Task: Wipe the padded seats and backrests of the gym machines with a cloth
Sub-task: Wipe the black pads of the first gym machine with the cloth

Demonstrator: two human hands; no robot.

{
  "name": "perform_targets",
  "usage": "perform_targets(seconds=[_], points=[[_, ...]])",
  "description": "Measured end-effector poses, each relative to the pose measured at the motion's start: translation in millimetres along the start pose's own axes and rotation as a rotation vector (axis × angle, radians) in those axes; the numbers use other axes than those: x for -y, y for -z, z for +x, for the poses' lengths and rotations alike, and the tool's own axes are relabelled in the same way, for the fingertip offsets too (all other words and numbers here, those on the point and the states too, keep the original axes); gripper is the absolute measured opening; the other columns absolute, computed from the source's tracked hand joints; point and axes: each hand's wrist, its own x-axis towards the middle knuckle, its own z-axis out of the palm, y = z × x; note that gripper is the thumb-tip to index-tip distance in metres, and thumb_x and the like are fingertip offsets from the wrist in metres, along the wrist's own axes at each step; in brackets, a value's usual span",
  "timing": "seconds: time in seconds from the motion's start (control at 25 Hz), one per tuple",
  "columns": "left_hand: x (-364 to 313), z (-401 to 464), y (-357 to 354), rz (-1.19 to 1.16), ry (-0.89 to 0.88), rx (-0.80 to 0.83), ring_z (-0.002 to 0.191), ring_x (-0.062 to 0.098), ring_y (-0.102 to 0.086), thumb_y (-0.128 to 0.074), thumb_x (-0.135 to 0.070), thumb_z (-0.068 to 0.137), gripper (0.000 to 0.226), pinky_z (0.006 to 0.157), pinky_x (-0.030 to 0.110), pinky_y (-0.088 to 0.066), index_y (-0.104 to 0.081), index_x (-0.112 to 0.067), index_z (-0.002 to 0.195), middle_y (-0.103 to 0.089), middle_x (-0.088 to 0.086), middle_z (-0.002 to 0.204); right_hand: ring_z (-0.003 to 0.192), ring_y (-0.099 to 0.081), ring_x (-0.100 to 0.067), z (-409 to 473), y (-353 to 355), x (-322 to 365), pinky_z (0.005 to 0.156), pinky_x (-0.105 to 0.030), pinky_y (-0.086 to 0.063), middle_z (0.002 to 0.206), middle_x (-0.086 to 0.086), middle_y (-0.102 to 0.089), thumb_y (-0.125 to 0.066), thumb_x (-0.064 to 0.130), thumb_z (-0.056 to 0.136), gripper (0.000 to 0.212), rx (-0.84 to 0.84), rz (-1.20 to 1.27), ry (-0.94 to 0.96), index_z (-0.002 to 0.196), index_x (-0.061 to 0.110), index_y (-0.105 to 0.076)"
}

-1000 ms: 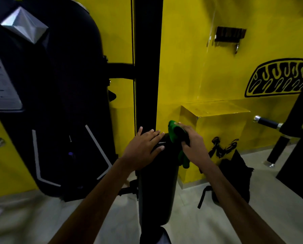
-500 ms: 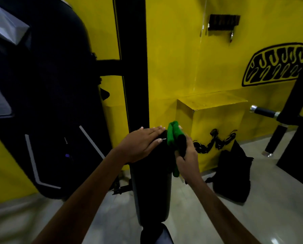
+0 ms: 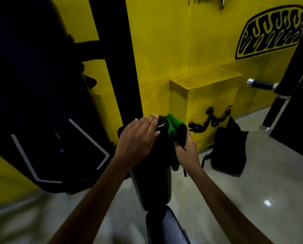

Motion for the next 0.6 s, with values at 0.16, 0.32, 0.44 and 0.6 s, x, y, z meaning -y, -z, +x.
perform_targets(seconds=[0.16, 0.32, 0.44, 0.6], points=[[-26.1, -26.4, -16.4, 0.144, 0.096, -0.054, 0.133, 0.028, -0.04, -0.031, -0.032, 0.102, 0.05, 0.106, 0.045, -0.028, -0.033, -0.007, 0.145, -0.043, 0.013, 0.145, 0.116, -0.056, -0.021, -28.7, 7.1, -29.7, 0.1, -0.035, -0.046, 0.119, -0.002, -0.06, -0.048, -0.01, 0.084, 0.051, 0.087, -0.036, -0.102, 0.128, 0.013, -0.052], [-32.2, -28.8, -23.3, 0.206, 0.15, -0.111, 0.136, 0.029, -0.033, -0.029, -0.031, 0.102, 0.052, 0.112, 0.048, -0.02, -0.026, -0.008, 0.147, -0.04, 0.014, 0.148, 0.111, -0.057, -0.009, 2.8, 7.5, -6.8, 0.094, -0.02, -0.047, 0.116, 0.0, -0.061, -0.049, -0.01, 0.084, 0.049, 0.009, 0.052, -0.01, 0.127, 0.01, -0.052], [-37.4, -29.3, -29.4, 0.219, 0.181, -0.159, 0.139, 0.029, -0.03, -0.033, -0.032, 0.1, 0.053, 0.115, 0.048, -0.015, -0.026, -0.009, 0.148, -0.037, 0.014, 0.15, 0.116, -0.056, -0.015, -9.0, 4.3, -27.6, 0.096, -0.025, -0.046, 0.119, -0.001, -0.06, -0.049, -0.008, 0.083, 0.051, 0.057, 0.013, -0.04, 0.125, 0.019, -0.051], [-41.2, -33.5, -33.6, 0.257, 0.181, -0.199, 0.144, 0.029, -0.019, -0.035, -0.031, 0.101, 0.056, 0.119, 0.047, -0.004, -0.022, -0.007, 0.15, -0.025, 0.014, 0.155, 0.115, -0.057, -0.017, -19.8, 11.3, -37.9, 0.095, -0.024, -0.046, 0.114, 0.006, -0.06, -0.048, -0.013, 0.084, 0.053, 0.113, -0.061, -0.06, 0.126, 0.018, -0.051]])
